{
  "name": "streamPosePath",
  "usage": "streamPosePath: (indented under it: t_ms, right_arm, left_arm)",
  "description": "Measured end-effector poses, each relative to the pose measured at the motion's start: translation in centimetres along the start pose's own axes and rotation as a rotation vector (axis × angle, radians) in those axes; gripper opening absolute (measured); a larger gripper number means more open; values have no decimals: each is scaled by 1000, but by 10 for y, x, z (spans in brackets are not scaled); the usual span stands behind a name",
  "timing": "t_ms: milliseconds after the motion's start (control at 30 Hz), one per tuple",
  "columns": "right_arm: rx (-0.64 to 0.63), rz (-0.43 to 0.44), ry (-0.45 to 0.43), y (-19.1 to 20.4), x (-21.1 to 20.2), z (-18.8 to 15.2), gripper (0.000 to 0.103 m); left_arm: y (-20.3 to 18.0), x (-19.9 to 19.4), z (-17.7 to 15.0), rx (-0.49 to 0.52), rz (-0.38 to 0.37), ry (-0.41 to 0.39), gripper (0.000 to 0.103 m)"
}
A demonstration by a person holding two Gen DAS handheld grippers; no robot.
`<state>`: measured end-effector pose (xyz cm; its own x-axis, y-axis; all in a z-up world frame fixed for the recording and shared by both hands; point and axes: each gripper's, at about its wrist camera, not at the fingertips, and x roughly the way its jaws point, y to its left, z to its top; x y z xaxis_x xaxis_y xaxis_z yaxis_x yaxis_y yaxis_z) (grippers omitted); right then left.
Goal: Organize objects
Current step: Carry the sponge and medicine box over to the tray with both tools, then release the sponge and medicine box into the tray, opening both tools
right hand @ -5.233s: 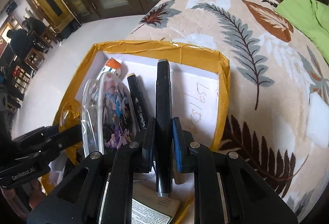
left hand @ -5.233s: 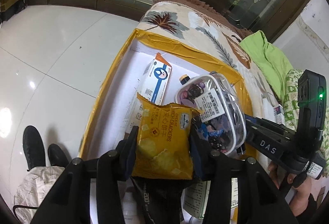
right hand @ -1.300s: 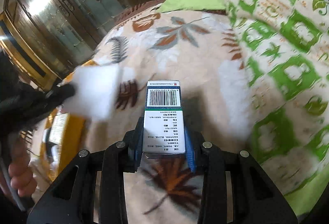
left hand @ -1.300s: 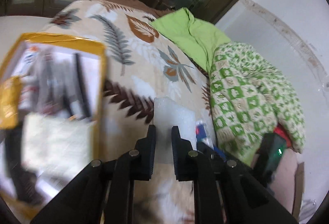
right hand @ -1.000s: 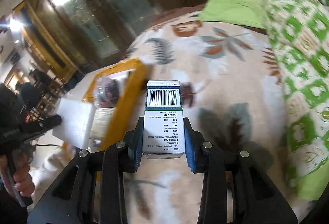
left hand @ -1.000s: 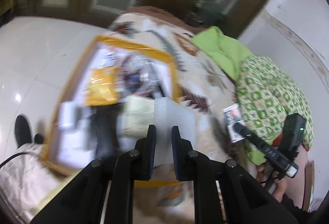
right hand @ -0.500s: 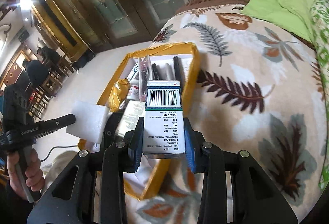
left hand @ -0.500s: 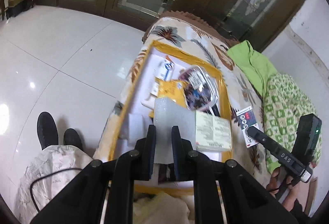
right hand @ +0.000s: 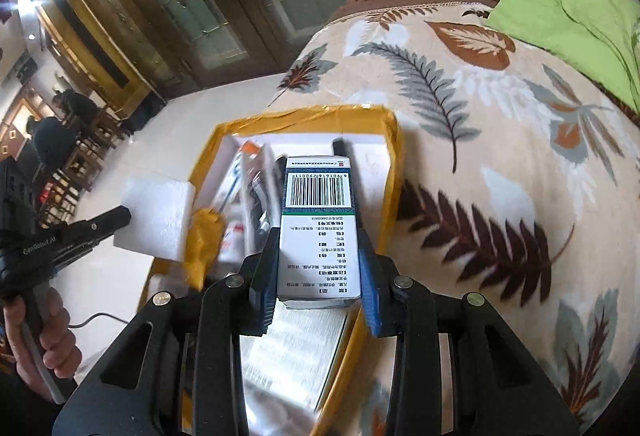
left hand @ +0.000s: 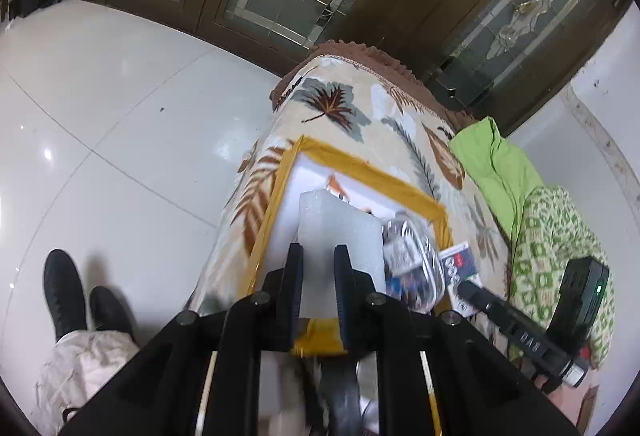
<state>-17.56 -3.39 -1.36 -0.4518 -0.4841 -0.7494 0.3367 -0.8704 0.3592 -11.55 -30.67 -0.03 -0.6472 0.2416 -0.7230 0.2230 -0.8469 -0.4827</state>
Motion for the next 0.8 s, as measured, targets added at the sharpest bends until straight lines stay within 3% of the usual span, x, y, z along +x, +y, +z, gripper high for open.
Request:
streamPosePath:
  t_ms: [333, 667, 800]
  right_arm:
    - [-12, -19, 26, 4, 28, 14, 34]
    - [-9, -52, 48, 10, 44, 15, 34]
    - [-28, -58, 63, 13, 45, 14, 34]
  left_arm:
    - [-7, 40, 31, 35, 48, -9, 13]
    - [-22, 55, 16, 112, 67, 18, 15]
    - [-29, 52, 7, 141, 23, 13, 20]
